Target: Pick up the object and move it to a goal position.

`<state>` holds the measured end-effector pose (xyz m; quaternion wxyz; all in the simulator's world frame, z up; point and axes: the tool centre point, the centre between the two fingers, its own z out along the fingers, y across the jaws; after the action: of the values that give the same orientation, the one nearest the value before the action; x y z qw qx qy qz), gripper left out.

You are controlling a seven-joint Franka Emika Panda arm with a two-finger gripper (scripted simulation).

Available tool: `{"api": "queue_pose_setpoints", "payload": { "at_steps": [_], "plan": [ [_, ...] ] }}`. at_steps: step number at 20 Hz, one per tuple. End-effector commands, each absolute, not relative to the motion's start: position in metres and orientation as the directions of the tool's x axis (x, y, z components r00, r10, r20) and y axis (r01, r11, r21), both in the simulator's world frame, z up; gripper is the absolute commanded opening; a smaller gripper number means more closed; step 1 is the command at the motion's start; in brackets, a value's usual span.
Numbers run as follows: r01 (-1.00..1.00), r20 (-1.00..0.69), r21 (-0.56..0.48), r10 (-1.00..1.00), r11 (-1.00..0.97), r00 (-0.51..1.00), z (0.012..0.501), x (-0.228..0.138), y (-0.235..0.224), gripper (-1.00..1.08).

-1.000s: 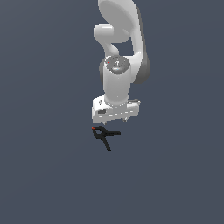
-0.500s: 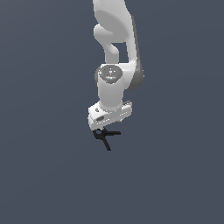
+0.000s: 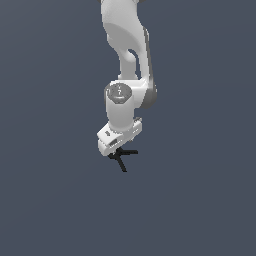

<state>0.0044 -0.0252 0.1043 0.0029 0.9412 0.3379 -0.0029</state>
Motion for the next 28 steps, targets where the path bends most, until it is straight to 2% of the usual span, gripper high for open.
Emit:
{"api": "queue_pose_setpoints", "payload": {
  "at_steps": [1,14,28],
  "plan": [
    [0.683,-0.007,0.003,0.683,-0.73,0.73,0.097,0.004,-0.03,1.0],
    [0.825,-0.001,0.0,0.825,-0.565,0.565,0.073,0.001,-0.046,1.0],
    [0.841,0.0,0.0,0.841,-0.542,0.542,0.056,0.001,-0.048,1.0]
  ]
}}
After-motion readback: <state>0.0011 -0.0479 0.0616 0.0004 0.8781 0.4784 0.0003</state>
